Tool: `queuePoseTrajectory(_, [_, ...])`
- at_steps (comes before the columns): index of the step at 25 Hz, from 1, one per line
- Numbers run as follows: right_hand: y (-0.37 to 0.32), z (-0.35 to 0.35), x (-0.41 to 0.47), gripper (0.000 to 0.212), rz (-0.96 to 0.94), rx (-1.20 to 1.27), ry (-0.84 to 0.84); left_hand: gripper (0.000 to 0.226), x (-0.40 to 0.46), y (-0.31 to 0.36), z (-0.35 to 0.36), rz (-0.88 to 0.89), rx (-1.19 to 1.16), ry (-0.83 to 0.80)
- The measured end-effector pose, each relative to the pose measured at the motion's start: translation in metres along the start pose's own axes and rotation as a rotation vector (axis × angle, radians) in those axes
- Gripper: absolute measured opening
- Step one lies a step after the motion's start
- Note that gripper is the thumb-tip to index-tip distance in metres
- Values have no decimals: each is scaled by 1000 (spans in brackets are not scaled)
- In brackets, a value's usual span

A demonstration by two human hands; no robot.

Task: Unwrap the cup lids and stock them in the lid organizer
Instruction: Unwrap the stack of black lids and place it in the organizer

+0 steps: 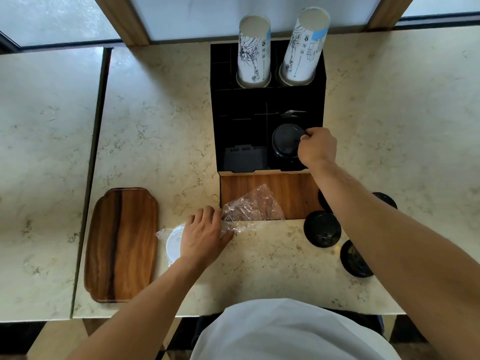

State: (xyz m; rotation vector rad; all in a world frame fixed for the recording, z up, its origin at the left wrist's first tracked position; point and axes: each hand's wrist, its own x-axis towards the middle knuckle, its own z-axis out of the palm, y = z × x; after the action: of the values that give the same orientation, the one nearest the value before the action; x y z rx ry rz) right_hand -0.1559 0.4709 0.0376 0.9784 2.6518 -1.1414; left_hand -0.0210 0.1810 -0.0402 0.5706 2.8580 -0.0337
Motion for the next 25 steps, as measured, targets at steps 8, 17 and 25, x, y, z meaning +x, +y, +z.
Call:
queuePoseTrajectory(8, [-5, 1, -5, 36, -19, 41, -24, 59, 1, 0, 1, 2, -1, 24])
queuePoseTrajectory(17, [4, 12, -4, 94, -47, -50, -192, 57, 1, 0, 2, -8, 5, 14])
queuePoseTrajectory(25, [4, 14, 0, 83, -13, 12, -190, 59, 1, 0, 2, -17, 6, 2])
